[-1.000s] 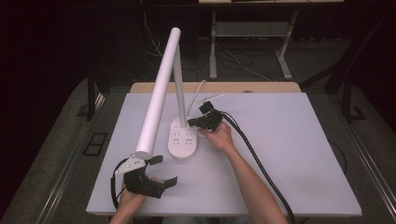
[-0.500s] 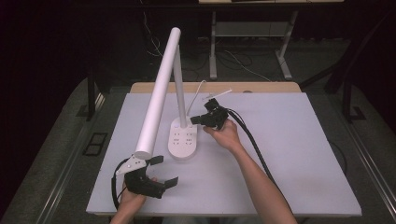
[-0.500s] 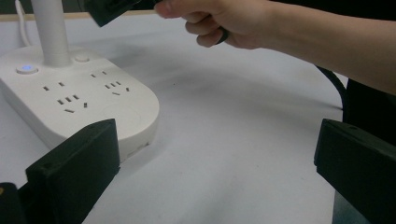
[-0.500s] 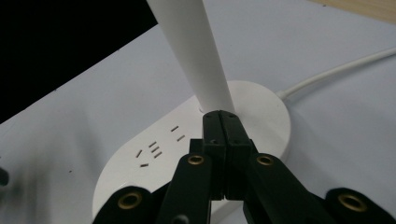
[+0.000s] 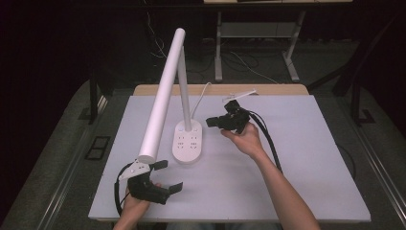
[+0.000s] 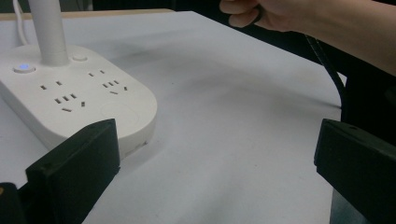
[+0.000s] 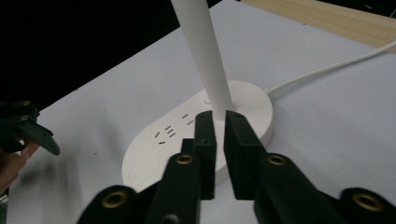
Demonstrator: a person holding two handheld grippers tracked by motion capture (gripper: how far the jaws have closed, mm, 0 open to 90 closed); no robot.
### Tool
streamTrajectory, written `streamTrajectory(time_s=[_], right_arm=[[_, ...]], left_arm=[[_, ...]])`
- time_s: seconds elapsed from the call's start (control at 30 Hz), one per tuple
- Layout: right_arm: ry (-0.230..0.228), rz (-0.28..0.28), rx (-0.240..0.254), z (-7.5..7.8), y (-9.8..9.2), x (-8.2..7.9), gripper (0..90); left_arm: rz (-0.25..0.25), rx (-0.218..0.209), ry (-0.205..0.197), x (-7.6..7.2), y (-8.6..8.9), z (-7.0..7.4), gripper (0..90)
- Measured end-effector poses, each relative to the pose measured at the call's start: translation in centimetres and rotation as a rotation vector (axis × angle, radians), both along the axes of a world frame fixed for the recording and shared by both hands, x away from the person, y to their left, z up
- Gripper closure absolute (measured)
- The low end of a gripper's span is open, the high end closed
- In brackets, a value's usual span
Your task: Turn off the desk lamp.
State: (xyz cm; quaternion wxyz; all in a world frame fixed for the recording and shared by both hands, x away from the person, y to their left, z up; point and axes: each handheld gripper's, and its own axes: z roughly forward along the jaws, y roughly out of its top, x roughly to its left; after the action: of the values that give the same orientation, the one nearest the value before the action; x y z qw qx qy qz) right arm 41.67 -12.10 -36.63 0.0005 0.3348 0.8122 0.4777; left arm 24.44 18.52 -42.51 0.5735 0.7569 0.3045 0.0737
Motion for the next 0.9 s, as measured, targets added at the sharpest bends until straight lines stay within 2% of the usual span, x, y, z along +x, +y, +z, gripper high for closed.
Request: streamTrajectory(time_s=[0.33, 0.43, 0.53, 0.57, 0.63, 0.7, 0.77, 0.9], right_arm=[[-0.031, -0.048, 0.024, 1.4, -3.3, -2.4, 46.7], [-0.028, -0.062, 0.031, 1.6, -4.5, -3.2, 33.0], [-0.032, -0.081, 0.021, 1.7, -5.8, -4.1, 15.3], [-0.028, -0.089, 0.014, 1.7, -6.2, -4.4, 12.3], [-0.026, -0.123, 0.001, 1.7, -7.1, -5.1, 11.6], [-0.035, -0.142, 0.009, 1.6, -8.1, -5.8, 10.3], [-0.03, -0.162, 0.02, 1.4, -9.1, -6.4, 0.3], [-0.028, -0.187, 0.011, 1.0, -10.8, -7.6, 0.5]], left_arm=[[-0.003, 0.005, 0.001, 0.0, 0.0, 0.0, 0.0], [-0.004, 0.003, 0.001, -0.1, 0.0, 0.0, 0.0], [-0.004, 0.003, 0.0, 0.0, 0.0, 0.0, 0.0], [-0.003, 0.002, 0.002, 0.0, 0.0, 0.0, 0.0], [-0.005, 0.004, 0.002, 0.0, 0.0, 0.0, 0.0], [-0.005, 0.003, 0.001, 0.0, -0.1, 0.0, 0.0], [-0.005, 0.002, 0.001, -0.1, -0.1, 0.0, 0.0], [-0.004, 0.003, 0.001, 0.0, -0.1, 0.0, 0.0]])
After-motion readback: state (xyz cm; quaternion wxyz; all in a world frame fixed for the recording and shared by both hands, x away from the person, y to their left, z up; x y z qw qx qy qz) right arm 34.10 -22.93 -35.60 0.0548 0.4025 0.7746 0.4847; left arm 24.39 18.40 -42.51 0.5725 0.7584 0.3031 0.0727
